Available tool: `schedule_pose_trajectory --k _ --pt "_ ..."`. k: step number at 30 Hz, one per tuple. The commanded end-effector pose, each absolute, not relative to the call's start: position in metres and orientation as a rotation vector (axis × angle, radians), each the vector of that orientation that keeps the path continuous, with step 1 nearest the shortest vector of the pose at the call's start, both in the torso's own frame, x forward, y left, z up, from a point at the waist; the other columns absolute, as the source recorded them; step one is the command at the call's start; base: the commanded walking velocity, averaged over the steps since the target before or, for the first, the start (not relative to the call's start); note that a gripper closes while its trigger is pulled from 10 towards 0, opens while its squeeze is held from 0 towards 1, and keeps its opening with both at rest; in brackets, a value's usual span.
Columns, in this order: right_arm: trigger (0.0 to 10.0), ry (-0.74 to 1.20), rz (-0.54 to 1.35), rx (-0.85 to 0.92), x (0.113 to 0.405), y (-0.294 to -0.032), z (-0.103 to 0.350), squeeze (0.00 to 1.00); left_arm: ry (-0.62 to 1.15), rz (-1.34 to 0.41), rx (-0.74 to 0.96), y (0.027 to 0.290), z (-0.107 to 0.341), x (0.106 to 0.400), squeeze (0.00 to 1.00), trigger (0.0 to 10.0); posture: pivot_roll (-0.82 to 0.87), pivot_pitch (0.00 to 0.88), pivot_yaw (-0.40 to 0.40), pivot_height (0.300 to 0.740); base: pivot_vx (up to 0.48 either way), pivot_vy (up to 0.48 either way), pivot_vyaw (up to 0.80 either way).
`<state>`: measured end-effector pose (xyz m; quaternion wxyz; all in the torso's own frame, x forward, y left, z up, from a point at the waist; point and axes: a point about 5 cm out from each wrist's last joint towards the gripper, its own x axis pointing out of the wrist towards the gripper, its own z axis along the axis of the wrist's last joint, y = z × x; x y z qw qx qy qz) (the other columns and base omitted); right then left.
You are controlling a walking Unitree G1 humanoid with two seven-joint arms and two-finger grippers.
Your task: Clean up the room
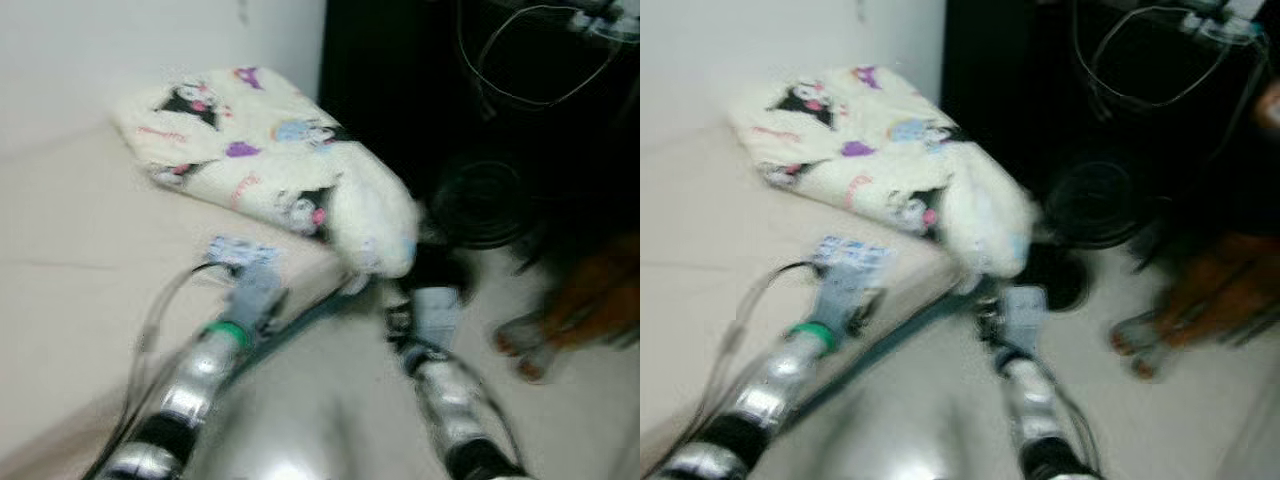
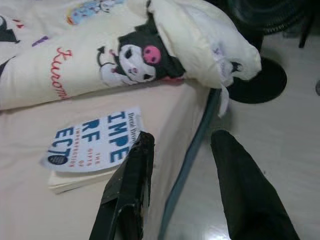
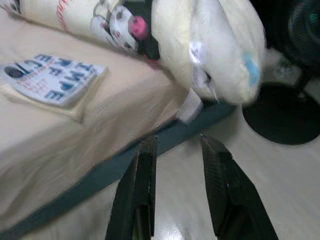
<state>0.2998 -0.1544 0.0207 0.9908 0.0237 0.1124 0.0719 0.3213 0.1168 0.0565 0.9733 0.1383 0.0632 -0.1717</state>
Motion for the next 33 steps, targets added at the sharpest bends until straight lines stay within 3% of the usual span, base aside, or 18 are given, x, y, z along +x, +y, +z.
schedule_pose_trajectory --k 1,17,33 --pt "10.0 0.244 0.128 0.052 0.2972 -0.1581 0.0172 0.00 0.145 -0.359 0.286 0.1143 0.0519 0.3184 0.00 10.0 -0.02 0.031 0.058 0.740 0.000 -0.251 0.00" --pt "10.0 0.231 0.140 0.041 0.2982 -0.1548 0.0189 0.00 0.158 -0.355 0.269 0.1136 0.0523 0.3199 0.00 10.0 -0.02 0.033 0.061 0.740 0.000 -0.016 0.00" --pt "10.0 0.235 0.175 0.011 0.2973 -0.1496 0.0182 0.00 0.195 -0.355 0.272 0.1168 0.0462 0.3174 0.00 10.0 -0.01 0.033 0.061 0.740 0.000 0.000 0.78"
